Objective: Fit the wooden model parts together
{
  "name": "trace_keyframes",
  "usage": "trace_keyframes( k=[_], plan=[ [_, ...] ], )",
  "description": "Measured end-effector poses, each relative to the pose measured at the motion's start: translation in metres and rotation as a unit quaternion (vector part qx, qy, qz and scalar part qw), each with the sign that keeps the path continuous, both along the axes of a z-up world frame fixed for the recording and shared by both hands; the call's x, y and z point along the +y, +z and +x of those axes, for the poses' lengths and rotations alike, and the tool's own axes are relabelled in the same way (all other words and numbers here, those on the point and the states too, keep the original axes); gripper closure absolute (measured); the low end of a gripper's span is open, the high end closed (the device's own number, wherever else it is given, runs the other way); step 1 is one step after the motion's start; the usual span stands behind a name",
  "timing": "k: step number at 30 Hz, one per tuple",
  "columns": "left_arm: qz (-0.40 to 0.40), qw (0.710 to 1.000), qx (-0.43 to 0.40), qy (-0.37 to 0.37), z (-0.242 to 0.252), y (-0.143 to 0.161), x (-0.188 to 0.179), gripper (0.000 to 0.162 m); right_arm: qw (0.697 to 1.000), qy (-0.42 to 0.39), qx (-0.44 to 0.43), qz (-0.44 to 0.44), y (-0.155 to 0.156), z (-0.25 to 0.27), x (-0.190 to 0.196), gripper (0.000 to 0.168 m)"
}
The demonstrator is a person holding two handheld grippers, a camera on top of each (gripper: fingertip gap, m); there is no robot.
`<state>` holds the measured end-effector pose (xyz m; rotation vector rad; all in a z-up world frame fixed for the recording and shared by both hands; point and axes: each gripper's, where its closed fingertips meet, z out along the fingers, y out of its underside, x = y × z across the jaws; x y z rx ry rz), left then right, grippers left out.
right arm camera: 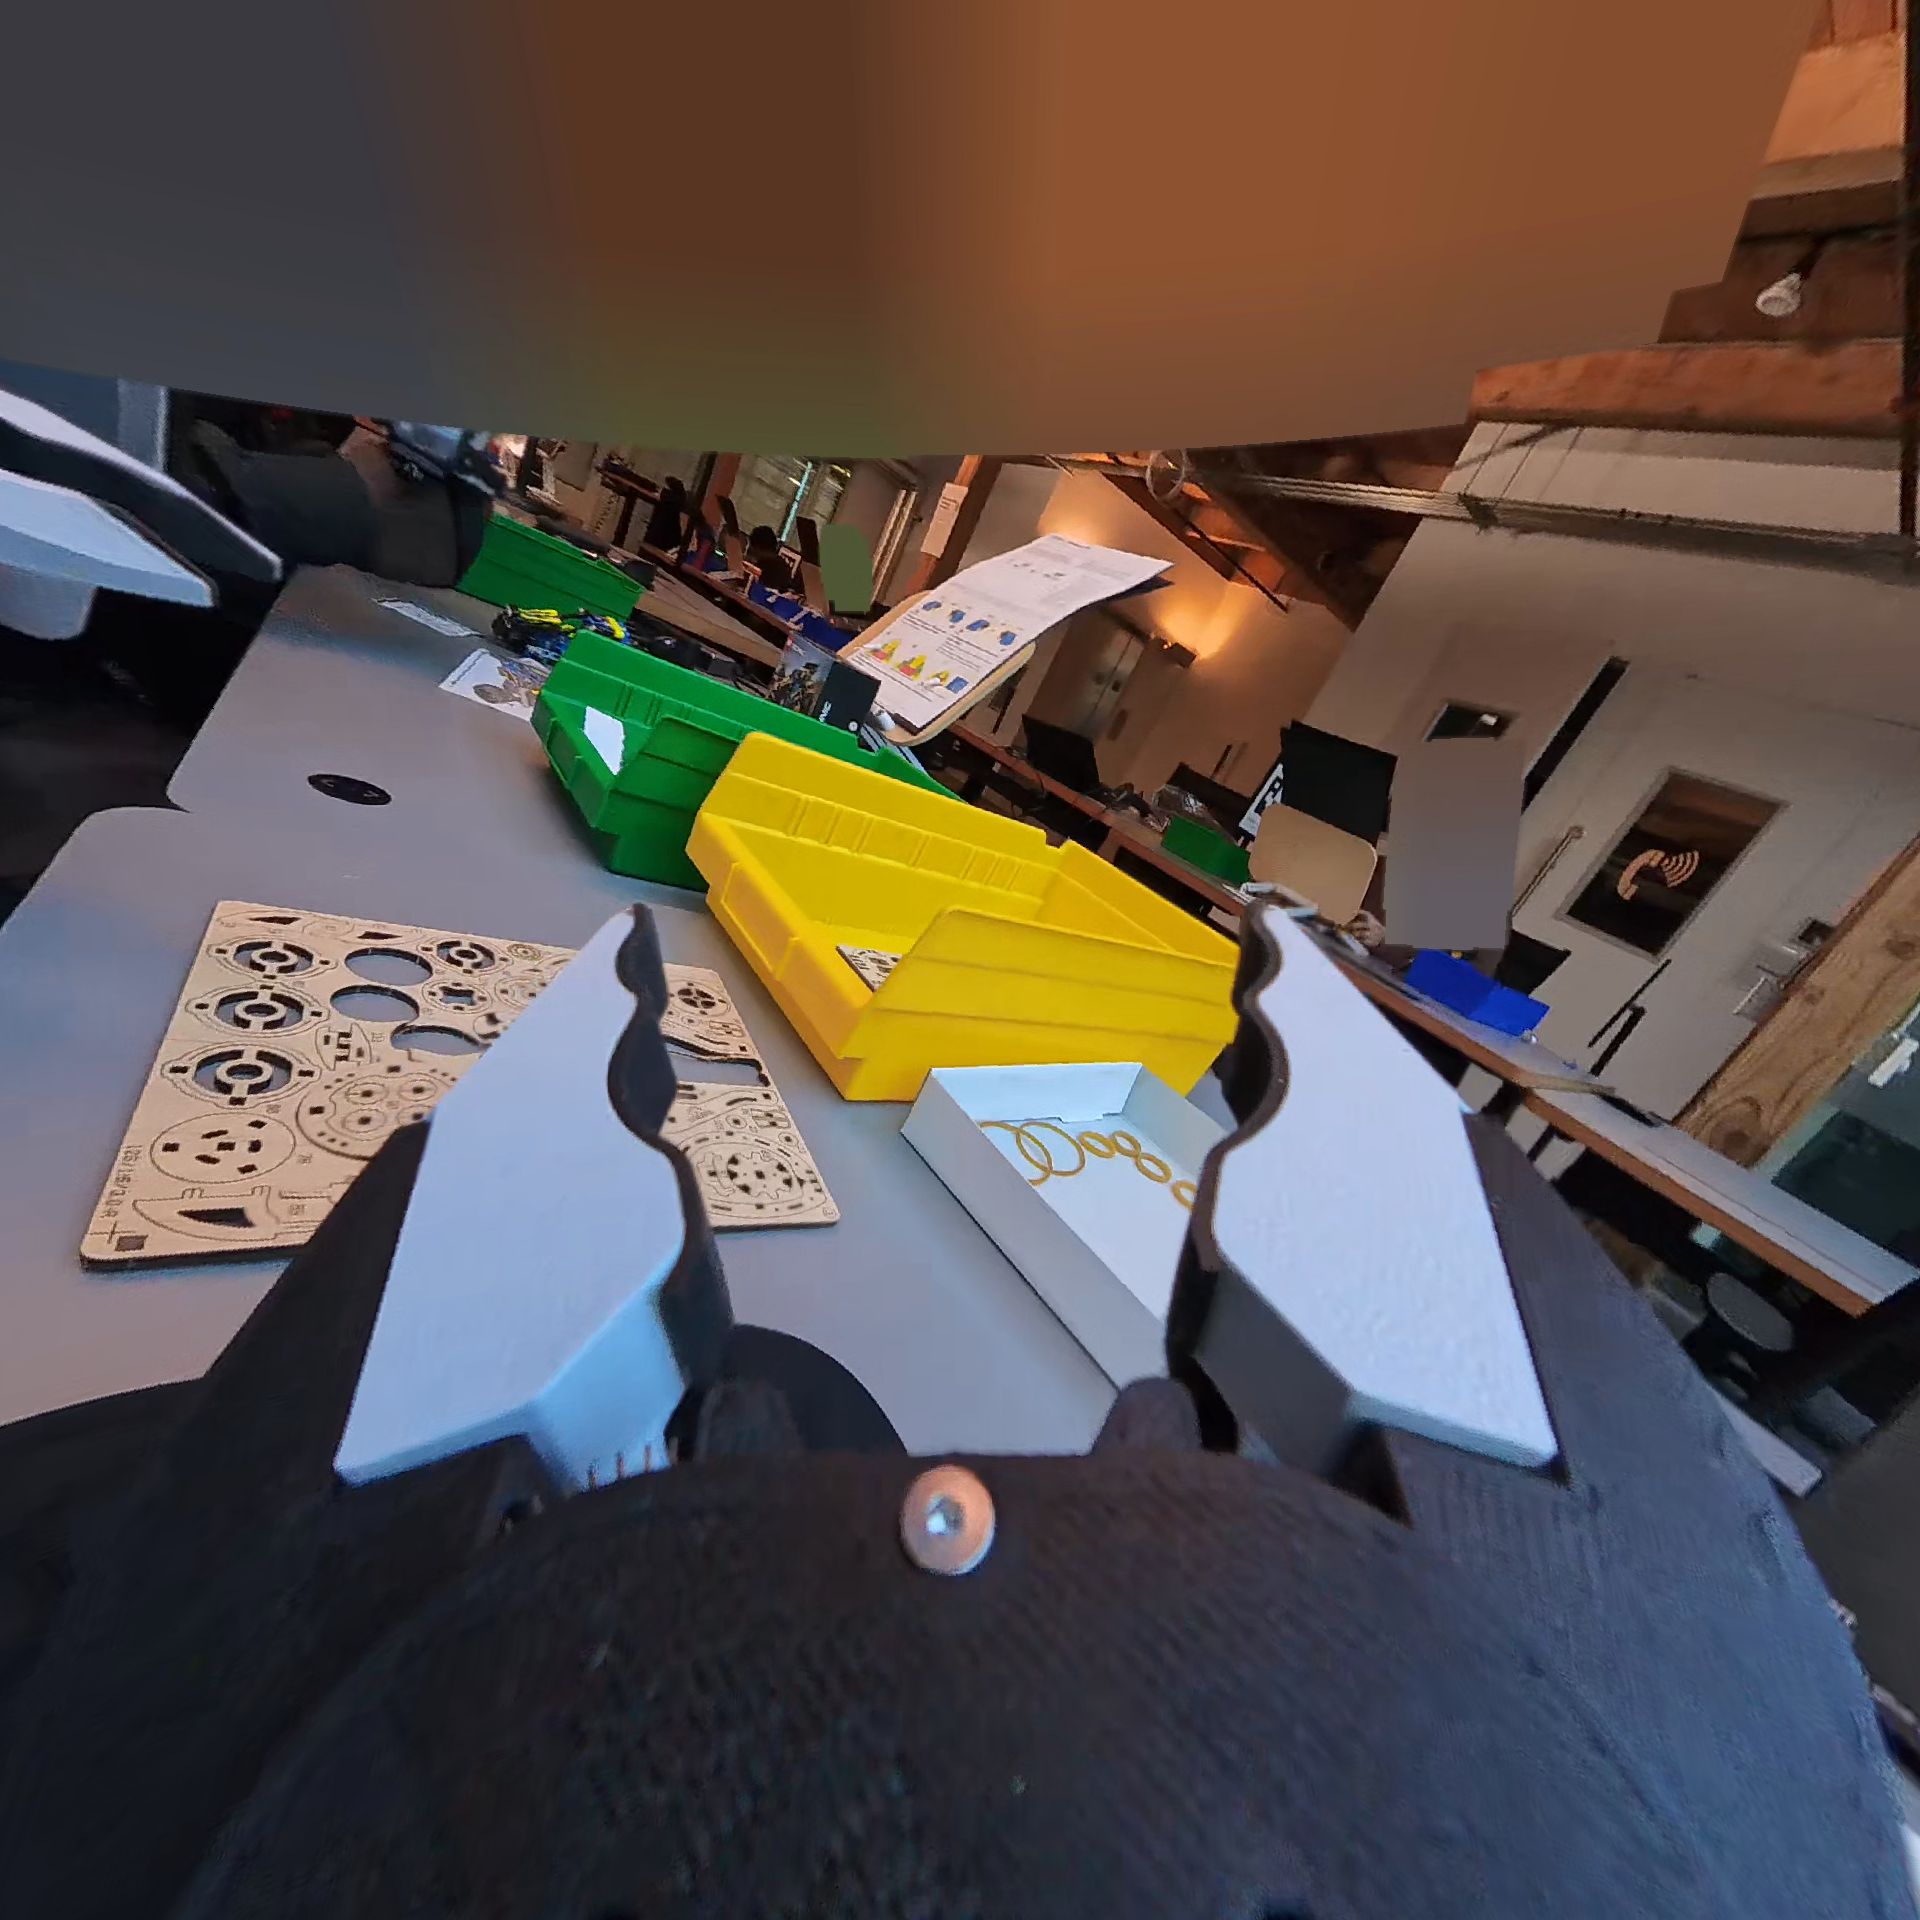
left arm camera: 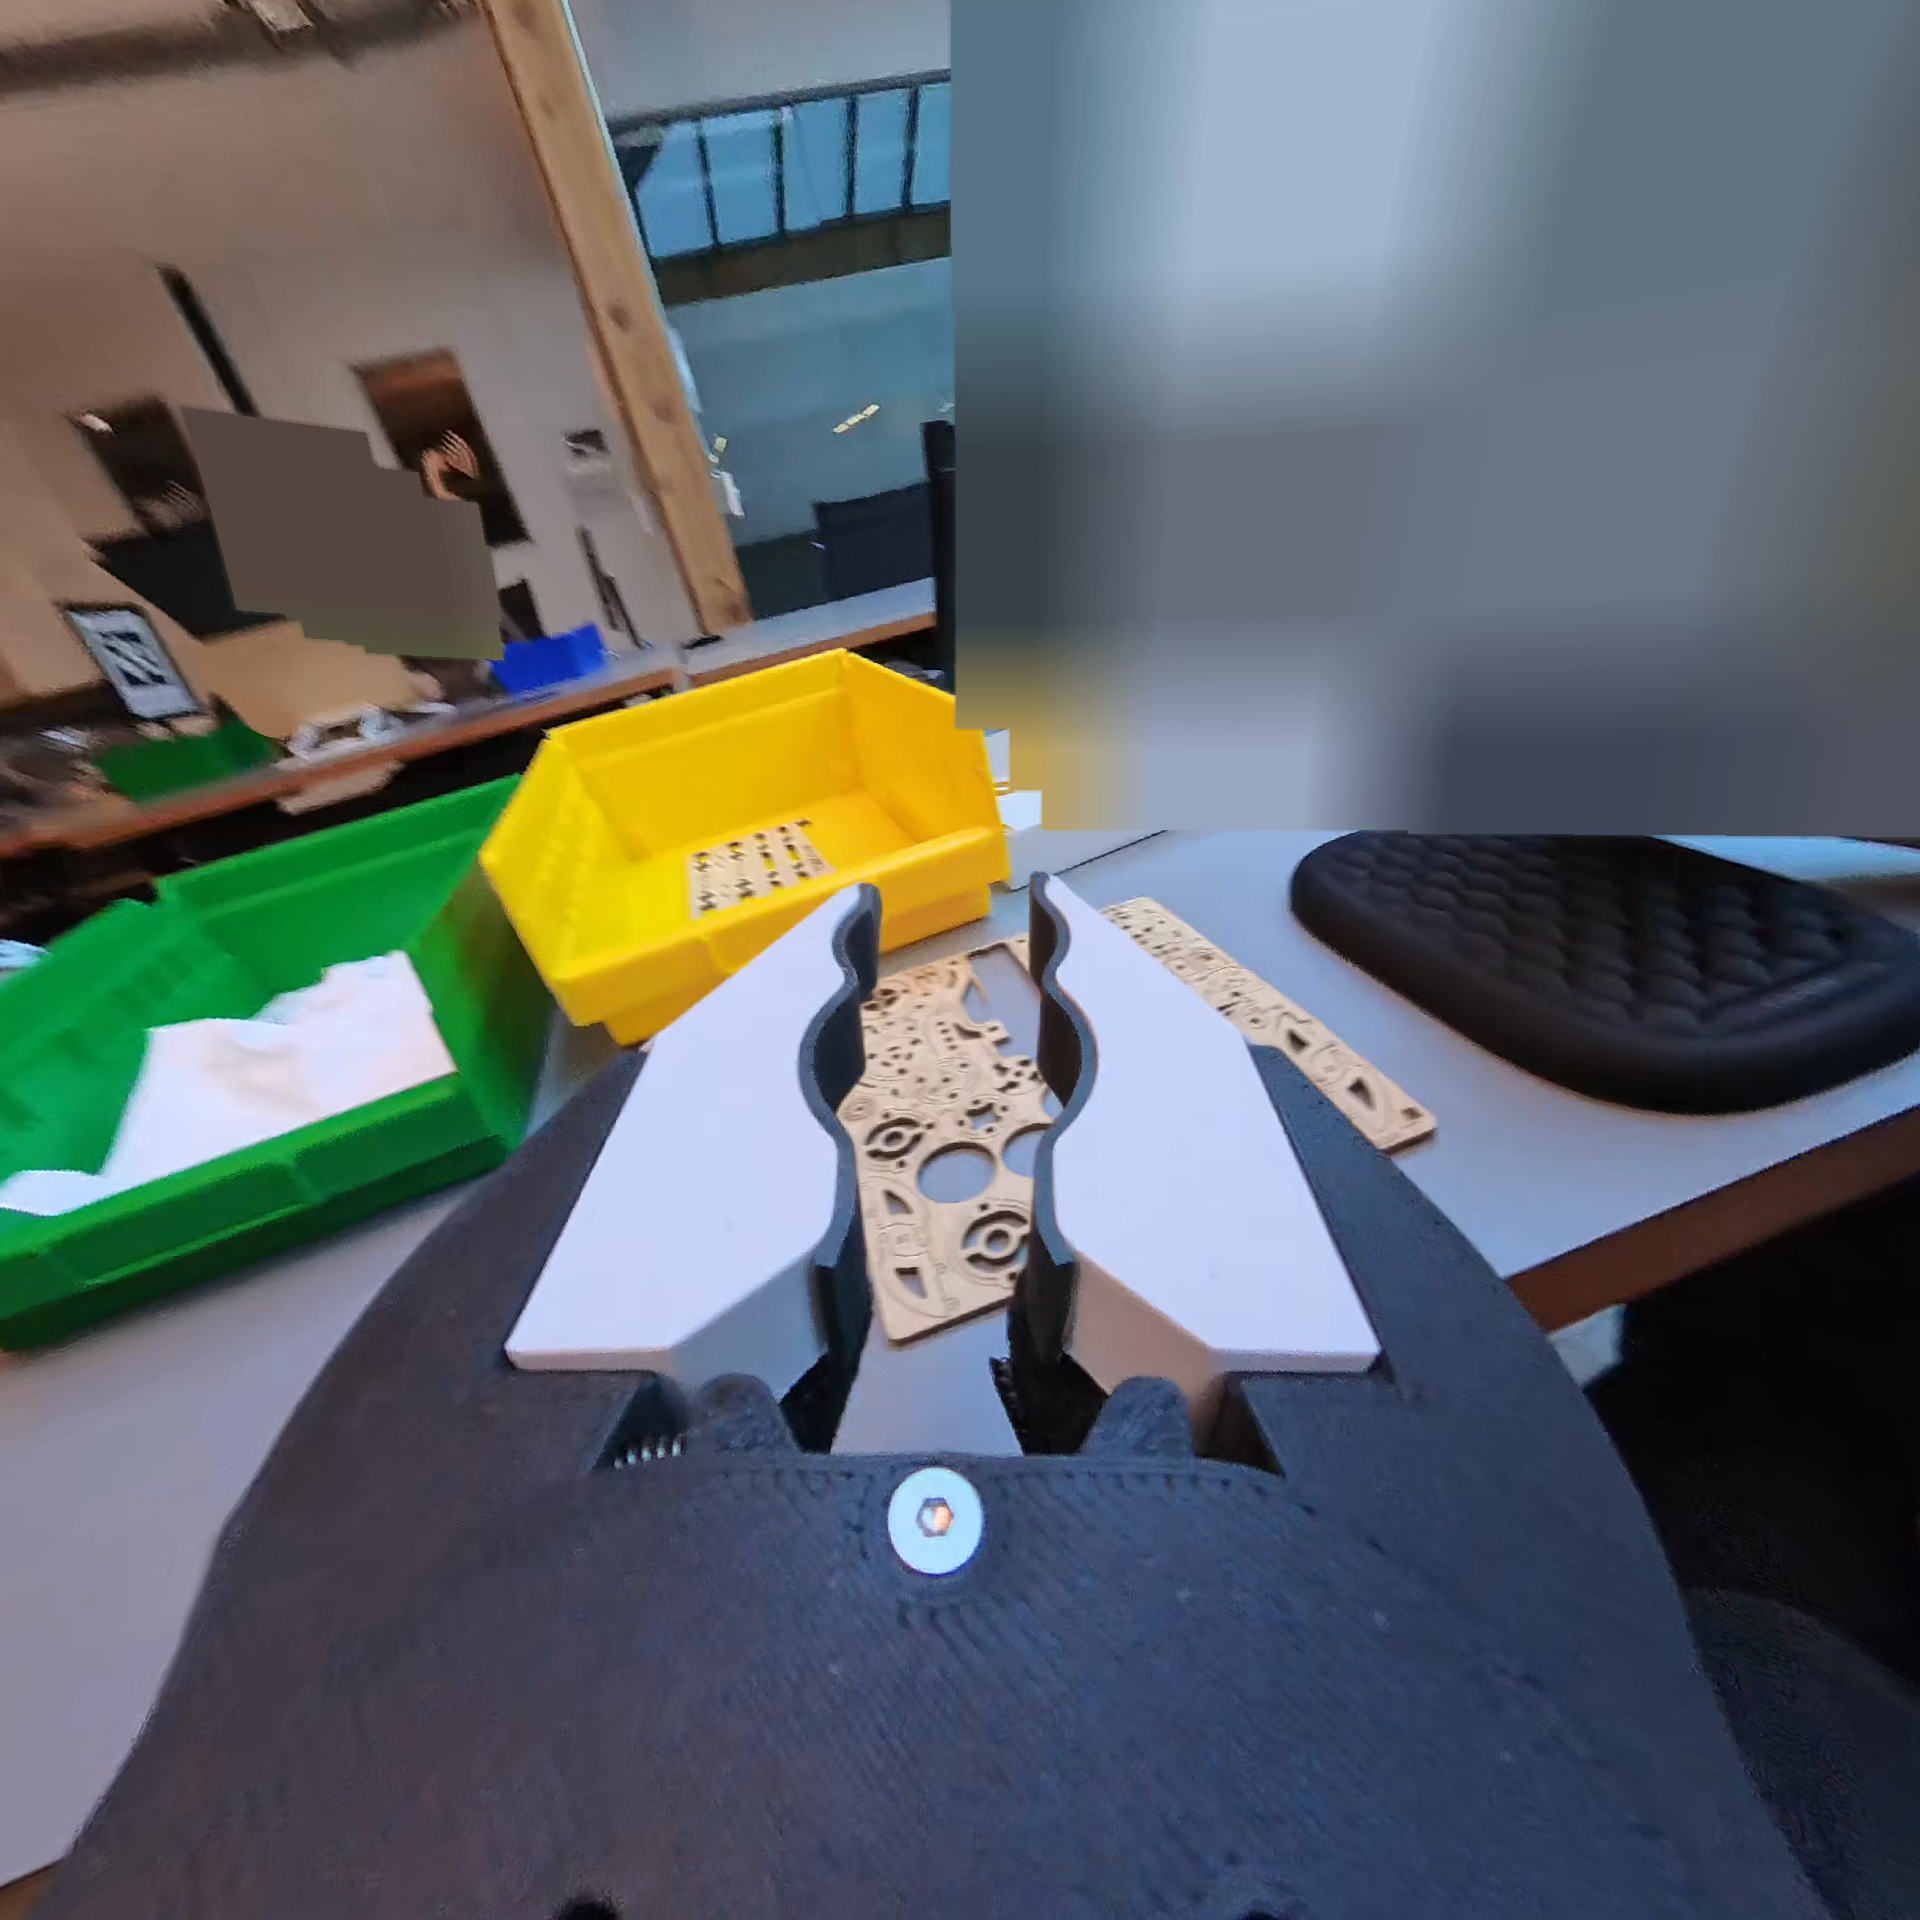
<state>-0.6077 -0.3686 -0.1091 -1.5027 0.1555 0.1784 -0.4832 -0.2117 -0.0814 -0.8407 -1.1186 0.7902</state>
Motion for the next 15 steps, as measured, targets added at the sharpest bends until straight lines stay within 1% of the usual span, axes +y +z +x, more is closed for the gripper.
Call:
trace_keyframes(
  k=[3, 7, 13, 15],
  plan=[
    [-0.016, 0.999, 0.038, 0.025, -0.002, -0.005, 0.0, 0.137, 0.999, -0.013, 0.003, -0.033, -0.001, 0.004, 0.012, 0.07],
    [-0.017, 0.999, 0.04, 0.024, 0.0, -0.005, 0.002, 0.138, 0.998, -0.015, 0.0, -0.063, -0.004, 0.005, 0.02, 0.079],
    [-0.017, 0.999, 0.026, 0.024, -0.002, -0.007, 0.001, 0.139, 0.999, -0.02, -0.016, -0.048, -0.009, 0.002, 0.019, 0.09],
    [-0.02, 0.999, 0.025, 0.026, -0.003, -0.008, 0.001, 0.14, 0.999, -0.016, -0.025, -0.045, -0.012, 0.0, 0.016, 0.098]
  ],
)
